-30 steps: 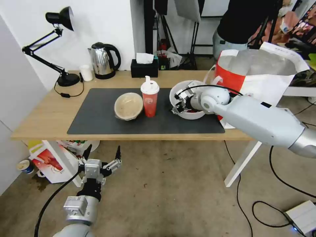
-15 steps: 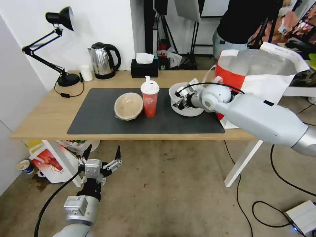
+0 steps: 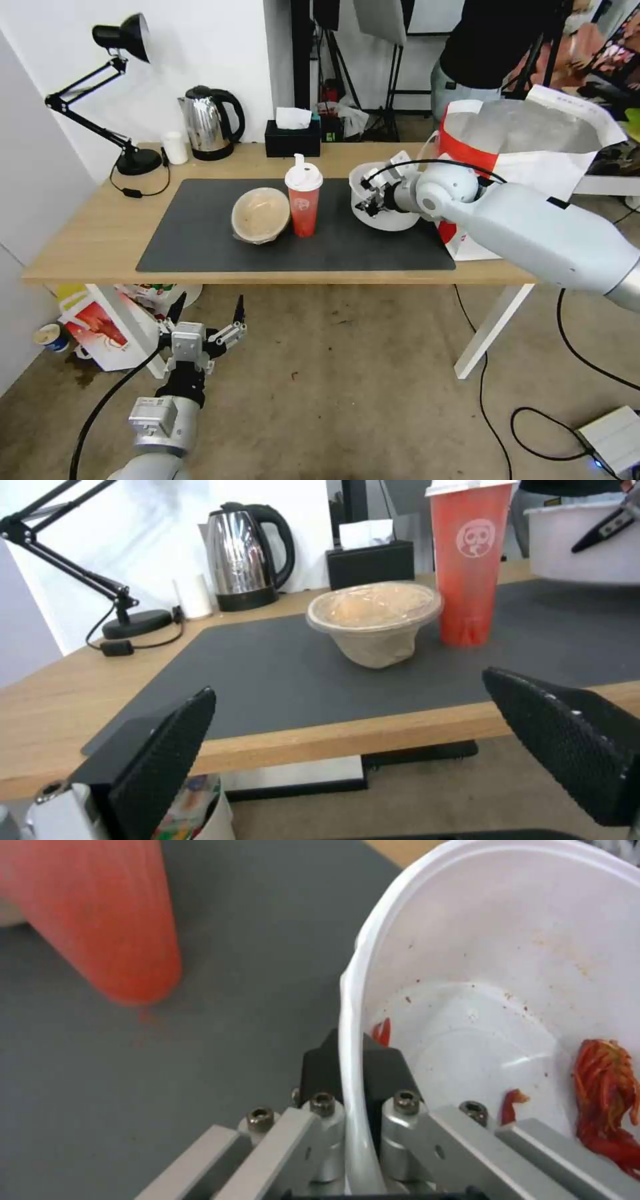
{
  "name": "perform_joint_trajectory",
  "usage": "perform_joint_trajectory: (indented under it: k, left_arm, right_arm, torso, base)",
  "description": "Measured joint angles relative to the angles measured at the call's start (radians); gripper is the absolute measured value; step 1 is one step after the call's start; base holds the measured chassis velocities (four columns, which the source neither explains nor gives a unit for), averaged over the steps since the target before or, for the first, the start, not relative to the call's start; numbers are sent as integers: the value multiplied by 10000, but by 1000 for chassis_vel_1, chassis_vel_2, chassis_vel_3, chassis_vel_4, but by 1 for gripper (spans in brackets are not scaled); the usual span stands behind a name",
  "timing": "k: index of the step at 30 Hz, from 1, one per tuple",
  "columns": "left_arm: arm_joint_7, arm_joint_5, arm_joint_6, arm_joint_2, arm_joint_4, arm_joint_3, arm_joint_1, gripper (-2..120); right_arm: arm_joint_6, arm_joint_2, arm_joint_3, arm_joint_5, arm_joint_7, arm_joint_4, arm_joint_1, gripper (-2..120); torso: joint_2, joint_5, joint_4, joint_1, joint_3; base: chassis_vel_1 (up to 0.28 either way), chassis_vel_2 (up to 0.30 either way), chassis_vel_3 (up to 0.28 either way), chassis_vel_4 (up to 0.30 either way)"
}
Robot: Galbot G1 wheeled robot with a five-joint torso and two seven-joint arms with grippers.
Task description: Pick up the trash from the table and place it into the takeout bag.
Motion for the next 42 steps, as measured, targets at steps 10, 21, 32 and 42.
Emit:
perform_joint_trajectory:
  k: [10,21,32,42]
  left_arm:
    - [0,0,0,0,0,0,0,100]
    - [0,0,0,0,0,0,0,100]
    - [0,0,0,0,0,0,0,100]
    - [0,0,0,0,0,0,0,100]
  right_arm:
    - [27,-154,197,288,44,239,322,0]
    - [563,16,889,1350,-2,348,1077,0]
    - [883,337,1144,2038,-5,139,1677,0]
    - [893,679,949,2229,-248,-384,2492,0]
  torso:
    - [-1,0,-1,0,0]
    - [0,-2,1,0,0]
    - [-1,0,-1,0,0]
    - [-1,-1,-1,0,0]
  base:
    - [0,0,0,0]
    - [0,0,0,0]
    - [0,0,0,0]
    - [0,0,0,0]
